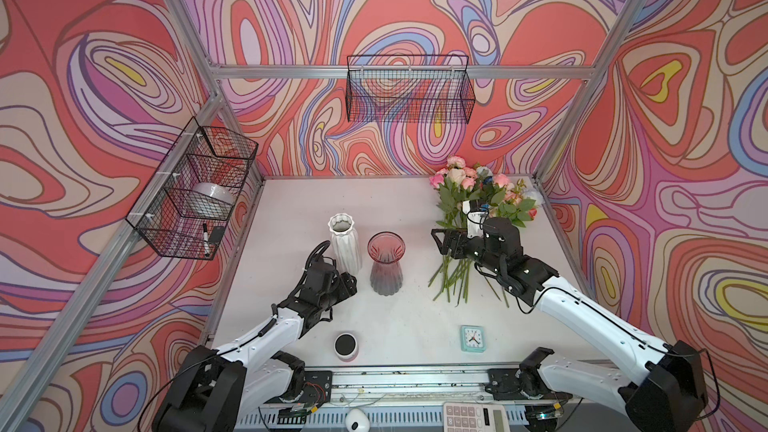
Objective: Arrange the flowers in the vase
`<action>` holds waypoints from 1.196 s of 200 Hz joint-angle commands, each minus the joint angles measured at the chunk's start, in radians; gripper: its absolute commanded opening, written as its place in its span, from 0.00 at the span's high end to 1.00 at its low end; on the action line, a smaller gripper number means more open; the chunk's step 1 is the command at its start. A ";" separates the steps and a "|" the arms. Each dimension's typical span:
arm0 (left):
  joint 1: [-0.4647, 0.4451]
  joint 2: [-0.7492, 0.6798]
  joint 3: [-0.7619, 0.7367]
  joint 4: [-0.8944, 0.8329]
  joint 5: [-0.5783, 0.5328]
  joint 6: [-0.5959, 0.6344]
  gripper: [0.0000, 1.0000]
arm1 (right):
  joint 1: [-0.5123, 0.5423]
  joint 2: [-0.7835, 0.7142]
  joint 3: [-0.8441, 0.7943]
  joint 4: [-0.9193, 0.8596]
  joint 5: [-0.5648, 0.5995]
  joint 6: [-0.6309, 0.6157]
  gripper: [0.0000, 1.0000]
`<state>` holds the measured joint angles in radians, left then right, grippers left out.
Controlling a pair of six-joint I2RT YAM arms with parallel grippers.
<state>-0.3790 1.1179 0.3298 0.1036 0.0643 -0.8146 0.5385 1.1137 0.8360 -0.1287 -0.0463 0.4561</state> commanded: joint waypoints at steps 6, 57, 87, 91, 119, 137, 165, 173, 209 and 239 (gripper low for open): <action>-0.002 0.057 0.024 0.163 -0.103 0.033 0.30 | 0.006 -0.022 0.022 -0.018 0.019 -0.011 0.08; 0.000 0.192 0.067 0.286 -0.146 0.070 0.36 | 0.006 -0.033 0.011 -0.017 0.024 -0.010 0.08; 0.001 0.306 0.119 0.357 -0.150 0.081 0.38 | 0.006 -0.041 0.006 -0.024 0.025 -0.009 0.08; 0.001 0.320 0.128 0.366 -0.151 0.084 0.39 | 0.006 -0.043 0.007 -0.026 0.023 -0.009 0.08; 0.023 0.432 0.224 0.394 -0.142 0.094 0.42 | 0.006 -0.055 -0.004 -0.037 0.019 -0.004 0.08; 0.046 0.495 0.277 0.406 -0.128 0.099 0.43 | 0.006 -0.063 -0.016 -0.041 0.016 0.000 0.08; 0.072 0.584 0.390 0.377 -0.108 0.132 0.44 | 0.006 -0.070 -0.033 -0.048 0.014 0.001 0.08; 0.075 0.609 0.424 0.369 -0.101 0.142 0.44 | 0.006 -0.072 -0.037 -0.048 0.016 0.001 0.08; 0.079 0.753 0.590 0.323 -0.017 0.176 0.44 | 0.006 -0.070 -0.037 -0.050 0.020 0.002 0.08; 0.080 0.855 0.723 0.266 0.036 0.194 0.43 | 0.006 -0.060 -0.032 -0.056 0.024 0.005 0.08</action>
<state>-0.3000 1.9079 0.9661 0.4332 0.0315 -0.6575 0.5385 1.0557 0.8131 -0.1734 -0.0372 0.4572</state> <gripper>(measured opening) 0.564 0.922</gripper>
